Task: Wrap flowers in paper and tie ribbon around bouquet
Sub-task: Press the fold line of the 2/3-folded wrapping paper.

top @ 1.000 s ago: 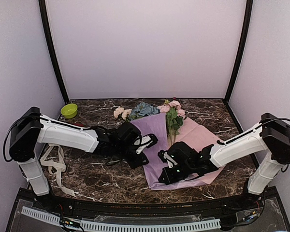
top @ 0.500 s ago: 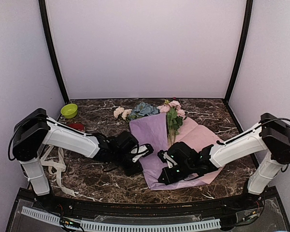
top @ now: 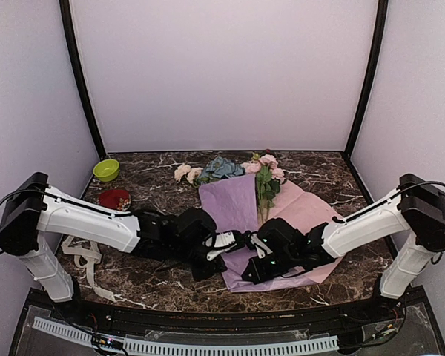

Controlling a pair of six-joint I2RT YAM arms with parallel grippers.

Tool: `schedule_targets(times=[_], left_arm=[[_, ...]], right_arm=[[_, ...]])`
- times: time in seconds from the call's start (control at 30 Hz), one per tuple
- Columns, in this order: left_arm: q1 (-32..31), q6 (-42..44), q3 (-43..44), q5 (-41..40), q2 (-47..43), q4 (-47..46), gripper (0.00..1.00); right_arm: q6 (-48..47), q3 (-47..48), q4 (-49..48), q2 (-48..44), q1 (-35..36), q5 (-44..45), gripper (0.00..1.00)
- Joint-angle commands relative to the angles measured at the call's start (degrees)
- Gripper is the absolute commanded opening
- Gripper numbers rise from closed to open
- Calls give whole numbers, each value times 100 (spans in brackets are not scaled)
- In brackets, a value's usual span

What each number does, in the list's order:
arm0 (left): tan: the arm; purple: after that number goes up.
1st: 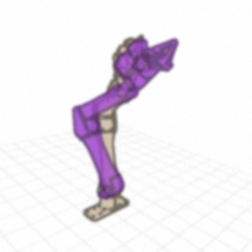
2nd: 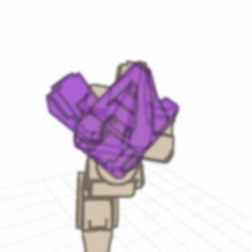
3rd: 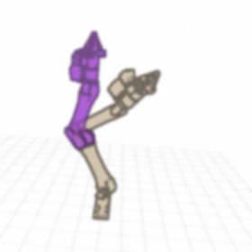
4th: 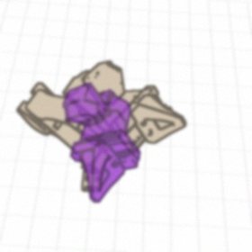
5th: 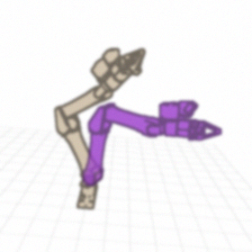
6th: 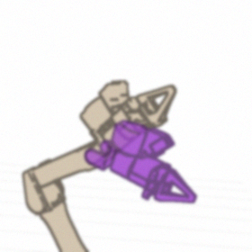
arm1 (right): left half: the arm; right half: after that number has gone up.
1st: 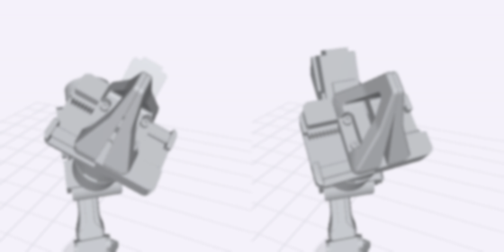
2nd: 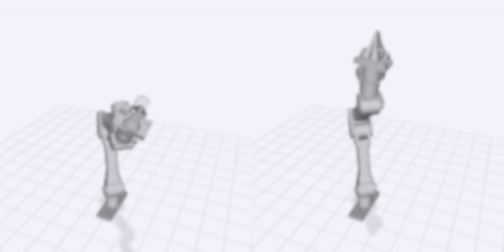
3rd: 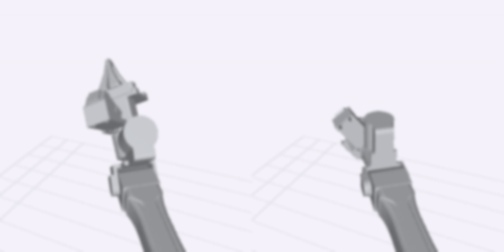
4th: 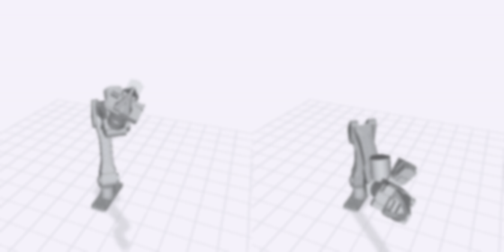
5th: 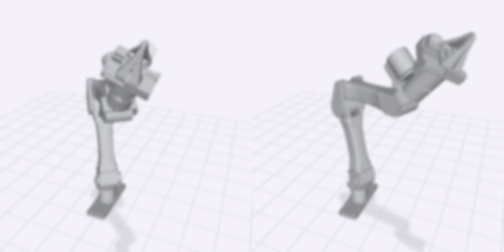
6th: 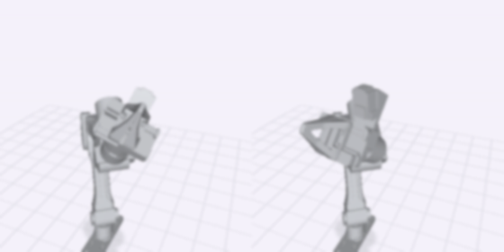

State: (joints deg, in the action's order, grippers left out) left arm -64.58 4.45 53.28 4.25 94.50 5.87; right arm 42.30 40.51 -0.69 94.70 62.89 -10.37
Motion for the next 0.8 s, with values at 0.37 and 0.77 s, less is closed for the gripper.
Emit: schedule_targets(times=[0.37, 0.77], left_arm=[[-748, 751, -291, -197, 987, -617, 12], [-745, 628, -570, 15, 1024, -695, 11]], right_arm=[[635, -838, -102, 155, -37, -753, 0], [955, -1016, 1478, -1097, -329, -106, 0]])
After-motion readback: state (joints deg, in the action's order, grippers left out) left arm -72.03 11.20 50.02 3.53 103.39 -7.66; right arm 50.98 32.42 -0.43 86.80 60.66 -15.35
